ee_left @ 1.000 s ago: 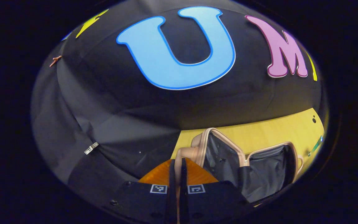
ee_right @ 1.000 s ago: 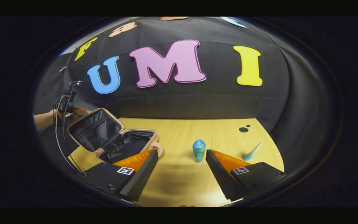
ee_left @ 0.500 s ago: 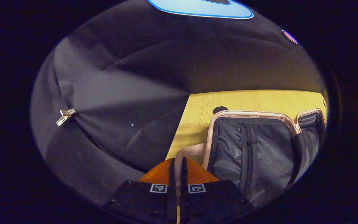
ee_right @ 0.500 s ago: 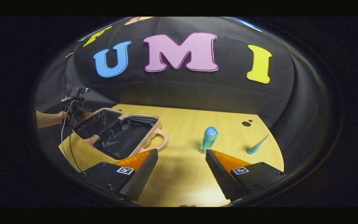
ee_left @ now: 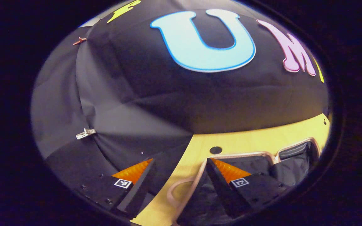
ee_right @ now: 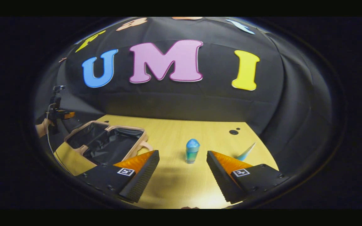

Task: First open the suitcase, pack the skin care products into it, and then close the suitcase.

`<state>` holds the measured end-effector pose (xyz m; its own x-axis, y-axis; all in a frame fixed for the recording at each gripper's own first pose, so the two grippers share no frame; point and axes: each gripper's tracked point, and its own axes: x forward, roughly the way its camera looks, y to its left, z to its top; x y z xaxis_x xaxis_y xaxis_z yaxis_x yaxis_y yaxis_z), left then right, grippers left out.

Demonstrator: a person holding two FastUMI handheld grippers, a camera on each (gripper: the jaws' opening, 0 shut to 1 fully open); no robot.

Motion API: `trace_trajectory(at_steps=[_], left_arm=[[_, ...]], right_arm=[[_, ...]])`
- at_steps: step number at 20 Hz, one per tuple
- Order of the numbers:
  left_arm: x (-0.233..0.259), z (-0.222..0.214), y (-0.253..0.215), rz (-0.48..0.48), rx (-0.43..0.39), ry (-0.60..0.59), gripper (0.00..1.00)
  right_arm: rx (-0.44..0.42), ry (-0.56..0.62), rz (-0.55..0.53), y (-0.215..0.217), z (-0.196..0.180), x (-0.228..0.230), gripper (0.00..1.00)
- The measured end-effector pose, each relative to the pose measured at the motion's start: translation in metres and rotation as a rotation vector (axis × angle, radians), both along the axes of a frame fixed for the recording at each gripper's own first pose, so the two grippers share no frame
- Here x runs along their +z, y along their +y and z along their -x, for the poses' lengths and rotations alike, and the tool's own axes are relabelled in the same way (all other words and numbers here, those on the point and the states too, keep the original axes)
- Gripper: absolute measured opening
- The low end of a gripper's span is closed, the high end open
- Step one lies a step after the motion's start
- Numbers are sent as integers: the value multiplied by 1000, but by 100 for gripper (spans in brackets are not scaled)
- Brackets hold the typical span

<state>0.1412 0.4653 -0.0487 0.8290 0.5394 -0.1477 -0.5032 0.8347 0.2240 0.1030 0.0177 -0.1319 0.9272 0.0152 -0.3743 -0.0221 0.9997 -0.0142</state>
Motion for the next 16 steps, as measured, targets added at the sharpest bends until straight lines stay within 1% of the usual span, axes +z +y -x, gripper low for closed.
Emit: trace_trajectory(at_steps=[3,5,6,7,8,10,13,16], left_arm=[[16,15,-80,68,-72,-102,98],[29,17,-148,85,-142,-150,98],[31,20,-176,71,-167,-147,98],[33,26,-193,46,-149,-150,98],[26,29,-214,40,-148,-140,97],[10,30,-264,51,-198,-134,98],[-4,18,-341,103,-334,-144,98],[-29,-2,-418,101,-491,-87,98]], right_arm=[[-36,-52,6,-24,0,18,96],[-59,-77,-9,-37,2,28,96],[-67,-89,-19,-42,3,33,96],[-72,-102,-24,-47,4,37,96],[-76,-114,-23,-52,5,40,96],[-83,-134,-16,-65,8,45,96],[-107,-159,-6,-86,15,48,96],[-146,-170,24,-112,18,41,96]])
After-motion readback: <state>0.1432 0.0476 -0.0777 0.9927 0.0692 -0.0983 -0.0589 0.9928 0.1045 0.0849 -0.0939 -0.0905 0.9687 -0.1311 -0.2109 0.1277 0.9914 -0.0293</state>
